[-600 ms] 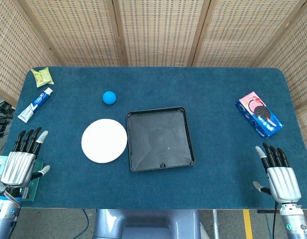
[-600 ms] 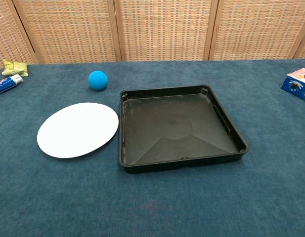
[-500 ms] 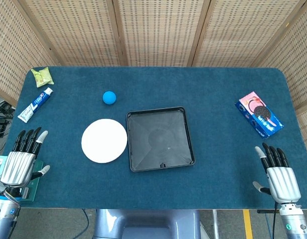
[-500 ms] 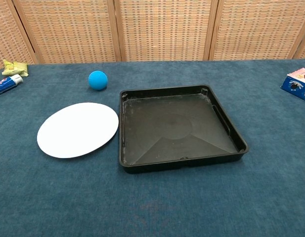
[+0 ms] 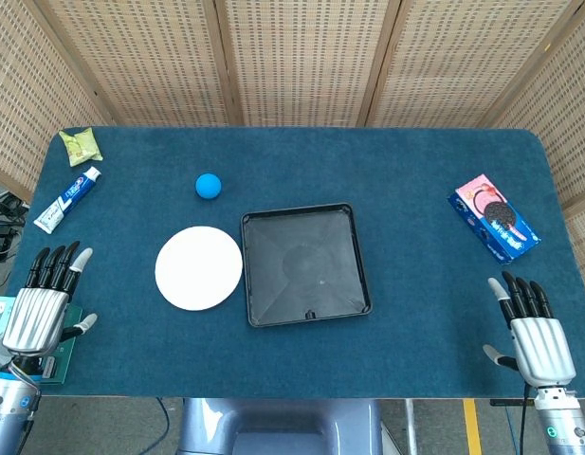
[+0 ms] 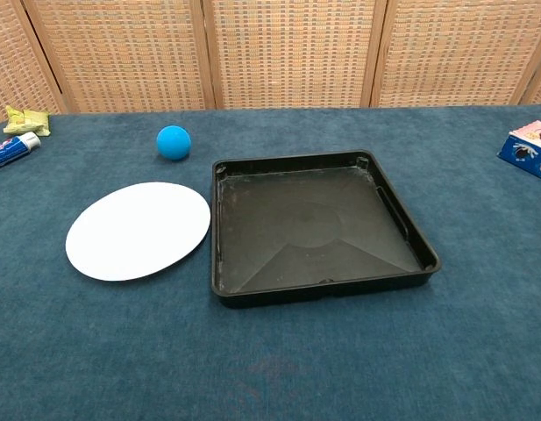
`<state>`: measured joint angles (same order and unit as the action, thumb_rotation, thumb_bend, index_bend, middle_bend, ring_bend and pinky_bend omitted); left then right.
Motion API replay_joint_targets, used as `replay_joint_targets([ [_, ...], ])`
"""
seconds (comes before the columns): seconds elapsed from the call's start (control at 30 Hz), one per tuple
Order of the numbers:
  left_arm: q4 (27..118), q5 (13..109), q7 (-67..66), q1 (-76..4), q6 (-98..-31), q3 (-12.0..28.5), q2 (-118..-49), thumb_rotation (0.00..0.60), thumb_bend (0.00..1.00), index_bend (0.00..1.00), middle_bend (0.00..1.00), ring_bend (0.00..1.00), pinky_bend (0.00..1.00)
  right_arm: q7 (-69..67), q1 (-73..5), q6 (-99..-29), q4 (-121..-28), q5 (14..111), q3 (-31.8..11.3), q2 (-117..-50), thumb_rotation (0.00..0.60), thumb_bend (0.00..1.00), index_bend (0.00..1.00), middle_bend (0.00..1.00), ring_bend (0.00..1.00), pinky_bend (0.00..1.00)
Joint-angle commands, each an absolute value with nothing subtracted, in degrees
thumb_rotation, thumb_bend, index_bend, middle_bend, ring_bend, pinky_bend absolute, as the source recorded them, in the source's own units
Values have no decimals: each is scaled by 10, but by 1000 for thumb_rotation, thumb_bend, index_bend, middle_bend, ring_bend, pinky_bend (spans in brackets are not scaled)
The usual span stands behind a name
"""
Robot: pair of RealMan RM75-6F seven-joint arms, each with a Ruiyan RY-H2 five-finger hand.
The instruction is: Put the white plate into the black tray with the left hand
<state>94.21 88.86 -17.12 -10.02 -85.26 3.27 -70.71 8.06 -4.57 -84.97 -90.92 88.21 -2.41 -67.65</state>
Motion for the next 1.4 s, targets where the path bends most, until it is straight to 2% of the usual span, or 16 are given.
replay_joint_targets([
  [0.03,941,888,-170,-100,-851,32,-707,600,0,0,0,0,0,81,-46,-850,-910,882,-24,-677,600,171,79,0,0,0],
  [0.57,926,894,-168,-111,-831,26,-723,600,0,1,0,0,0,73,-42,-859,-916,888,-23,-670,600,171,79,0,0,0],
  [0.93,842,897,-153,-142,-780,17,-796,600,3,170,0,0,0,68,-41,-860,-917,887,-24,-668,600,170,79,0,0,0],
  [1.1,804,904,-144,-151,-771,13,-828,600,70,207,0,0,0,66,-41,-858,-916,886,-24,-668,600,171,79,0,0,0],
  [1.4,768,906,-138,-167,-752,11,-863,600,147,198,0,0,0,51,-44,-847,-909,868,-30,-668,600,170,79,0,0,0],
])
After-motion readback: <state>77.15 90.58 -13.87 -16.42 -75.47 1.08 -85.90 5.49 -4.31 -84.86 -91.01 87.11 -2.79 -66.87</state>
